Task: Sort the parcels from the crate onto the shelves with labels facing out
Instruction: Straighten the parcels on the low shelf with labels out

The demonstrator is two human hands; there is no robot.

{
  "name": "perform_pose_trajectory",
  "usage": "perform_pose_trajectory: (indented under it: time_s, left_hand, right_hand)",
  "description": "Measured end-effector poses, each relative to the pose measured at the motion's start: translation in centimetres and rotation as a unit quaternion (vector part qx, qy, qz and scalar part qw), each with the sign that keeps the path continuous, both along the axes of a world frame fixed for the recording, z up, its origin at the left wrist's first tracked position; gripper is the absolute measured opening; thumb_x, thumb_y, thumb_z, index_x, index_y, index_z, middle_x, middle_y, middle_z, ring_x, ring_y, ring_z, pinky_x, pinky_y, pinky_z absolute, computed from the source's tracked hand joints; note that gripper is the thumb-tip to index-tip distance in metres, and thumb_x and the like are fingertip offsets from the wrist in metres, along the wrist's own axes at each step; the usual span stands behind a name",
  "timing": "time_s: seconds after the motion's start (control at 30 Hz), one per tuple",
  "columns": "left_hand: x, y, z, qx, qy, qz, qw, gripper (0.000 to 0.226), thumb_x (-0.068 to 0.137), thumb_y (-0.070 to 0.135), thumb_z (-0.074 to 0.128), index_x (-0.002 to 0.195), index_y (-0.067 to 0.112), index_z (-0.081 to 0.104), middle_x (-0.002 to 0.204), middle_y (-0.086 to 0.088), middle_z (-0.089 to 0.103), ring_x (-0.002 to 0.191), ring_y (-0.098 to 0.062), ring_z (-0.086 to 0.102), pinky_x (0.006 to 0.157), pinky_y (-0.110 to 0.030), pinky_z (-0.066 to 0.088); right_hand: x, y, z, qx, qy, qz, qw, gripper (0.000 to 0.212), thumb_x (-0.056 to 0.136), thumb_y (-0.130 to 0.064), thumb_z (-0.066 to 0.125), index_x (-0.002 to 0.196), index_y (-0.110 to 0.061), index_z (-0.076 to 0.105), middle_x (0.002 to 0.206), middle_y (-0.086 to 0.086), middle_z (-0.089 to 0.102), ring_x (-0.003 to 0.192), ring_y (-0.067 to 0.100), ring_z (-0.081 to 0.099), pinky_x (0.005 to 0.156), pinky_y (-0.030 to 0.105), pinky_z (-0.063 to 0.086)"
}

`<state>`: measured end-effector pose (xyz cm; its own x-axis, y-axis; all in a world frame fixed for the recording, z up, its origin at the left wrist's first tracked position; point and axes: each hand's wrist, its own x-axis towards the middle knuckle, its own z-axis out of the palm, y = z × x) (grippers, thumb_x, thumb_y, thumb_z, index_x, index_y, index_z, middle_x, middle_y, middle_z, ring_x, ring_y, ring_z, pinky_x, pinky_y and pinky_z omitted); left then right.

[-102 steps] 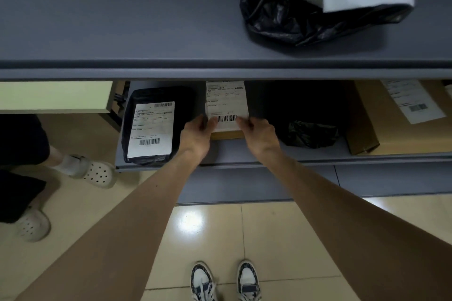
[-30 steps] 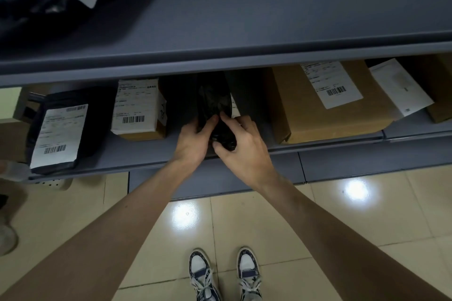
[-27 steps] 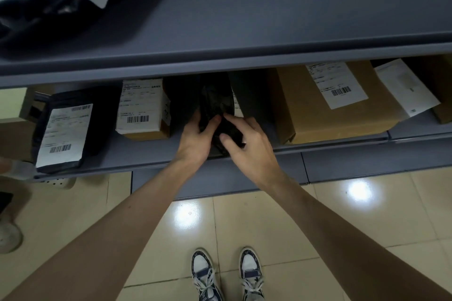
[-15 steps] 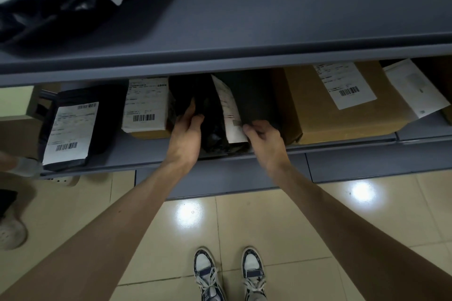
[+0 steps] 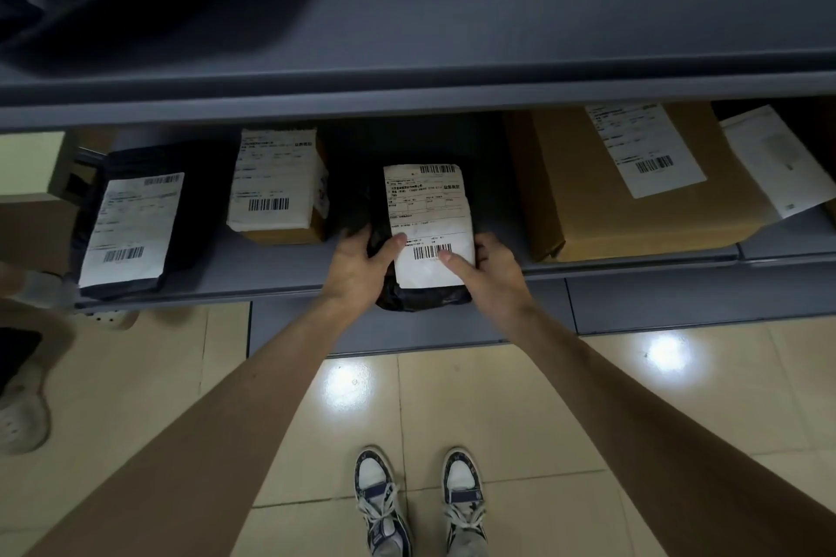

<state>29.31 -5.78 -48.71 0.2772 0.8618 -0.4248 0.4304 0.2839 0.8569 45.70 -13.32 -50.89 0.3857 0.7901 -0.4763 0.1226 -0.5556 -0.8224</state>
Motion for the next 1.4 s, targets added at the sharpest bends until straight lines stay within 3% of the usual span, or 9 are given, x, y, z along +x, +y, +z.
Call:
perform_pose_trajectory:
  time_s: [0.1, 0.23, 0.5, 0.67, 0.8, 1.0, 1.07, 1.17, 1.4]
  left_hand:
    - [-0.3, -0.2, -0.2, -0.037, -0.057, 0.041, 0.997, 0.023, 0.096, 0.024, 0.066, 0.119, 0.024, 0.064, 0.113, 0.006, 0.070, 0.100, -0.005, 0.069, 0.082, -0.015, 0.054]
    - [0.0, -1.0, -0.5, -0.009, -0.090, 0.079, 0.993, 0.018, 0.096, 0.019, 0.067, 0.113, 0.023, 0.065, 0.110, 0.004, 0.070, 0.095, -0.001, 0.069, 0.074, -0.009, 0.052]
    - [-0.4, -2.5, -1.8, 0.014, -0.135, 0.097, 0.986, 0.019, 0.095, 0.023, 0.069, 0.113, 0.029, 0.070, 0.124, -0.010, 0.067, 0.114, -0.018, 0.066, 0.100, -0.034, 0.054]
    - [-0.5, -3.7, -2.0, 0.014, -0.151, 0.113, 0.982, 0.021, 0.097, 0.022, 0.066, 0.118, 0.023, 0.069, 0.120, -0.007, 0.070, 0.113, -0.019, 0.067, 0.102, -0.042, 0.053]
    - [-0.7, -4.3, -2.2, 0.033, -0.141, 0.105, 0.984, 0.029, 0.098, 0.026, 0.064, 0.126, 0.019, 0.065, 0.121, -0.003, 0.070, 0.115, -0.019, 0.066, 0.102, -0.044, 0.053]
    - [-0.5, -4.8, -1.9, 0.043, -0.147, 0.111, 0.982, 0.030, 0.101, 0.018, 0.060, 0.130, 0.013, 0.063, 0.116, 0.004, 0.073, 0.111, -0.013, 0.068, 0.091, -0.027, 0.056]
    - [-0.3, -4.9, -1.8, 0.045, -0.144, 0.120, 0.981, 0.030, 0.101, 0.017, 0.060, 0.130, 0.012, 0.063, 0.114, 0.005, 0.074, 0.108, -0.010, 0.069, 0.086, -0.022, 0.056]
    - [-0.1, -5.1, -1.6, 0.041, -0.139, 0.131, 0.981, 0.029, 0.100, 0.018, 0.060, 0.129, 0.014, 0.064, 0.113, 0.006, 0.074, 0.109, -0.011, 0.069, 0.092, -0.028, 0.056]
    - [0.0, -4.0, -1.1, 0.060, -0.068, 0.124, 0.988, 0.021, 0.096, 0.030, 0.066, 0.111, 0.016, 0.068, 0.104, 0.006, 0.074, 0.098, -0.011, 0.070, 0.091, -0.038, 0.058]
  right_hand:
    - [-0.5, -0.3, -0.7, 0.008, -0.011, -0.012, 1.000, 0.056, 0.067, -0.063, 0.072, 0.110, -0.031, 0.055, 0.121, 0.006, 0.057, 0.109, 0.021, 0.061, 0.090, 0.043, 0.057]
    - [-1.2, -0.9, 0.0, 0.023, -0.045, -0.021, 0.999, 0.040, 0.085, -0.042, 0.070, 0.115, -0.019, 0.058, 0.118, 0.003, 0.049, 0.114, 0.024, 0.054, 0.096, 0.044, 0.052]
    - [-1.6, -2.1, -0.7, 0.051, -0.026, -0.031, 0.998, 0.042, 0.092, -0.033, 0.066, 0.129, -0.020, 0.055, 0.126, 0.004, 0.045, 0.115, 0.019, 0.053, 0.096, 0.035, 0.053]
    - [-2.1, -2.8, -1.0, 0.076, -0.009, -0.033, 0.997, 0.048, 0.088, -0.038, 0.067, 0.132, -0.026, 0.051, 0.129, -0.002, 0.045, 0.122, 0.018, 0.050, 0.099, 0.040, 0.052]
    - [-2.2, -3.1, -1.0, 0.102, -0.012, -0.034, 0.994, 0.046, 0.092, -0.028, 0.067, 0.134, -0.020, 0.051, 0.128, 0.001, 0.046, 0.119, 0.015, 0.054, 0.094, 0.026, 0.054]
    - [-2.5, -3.4, -1.2, 0.128, -0.029, -0.054, 0.990, 0.046, 0.092, -0.024, 0.067, 0.135, -0.016, 0.054, 0.126, 0.003, 0.051, 0.112, 0.011, 0.058, 0.086, 0.012, 0.052]
    - [-2.5, -3.3, -1.2, 0.129, -0.028, -0.062, 0.989, 0.046, 0.091, -0.025, 0.068, 0.135, -0.019, 0.055, 0.125, 0.002, 0.052, 0.110, 0.011, 0.059, 0.088, 0.018, 0.054]
    - [-2.6, -3.4, -1.3, 0.124, -0.025, -0.068, 0.990, 0.046, 0.091, -0.028, 0.069, 0.135, -0.022, 0.055, 0.126, 0.002, 0.053, 0.112, 0.013, 0.060, 0.092, 0.029, 0.056]
    - [-2.3, -2.4, -0.6, 0.098, -0.050, -0.073, 0.991, 0.042, 0.090, -0.028, 0.069, 0.130, -0.017, 0.059, 0.122, 0.004, 0.055, 0.108, 0.015, 0.061, 0.087, 0.026, 0.057]
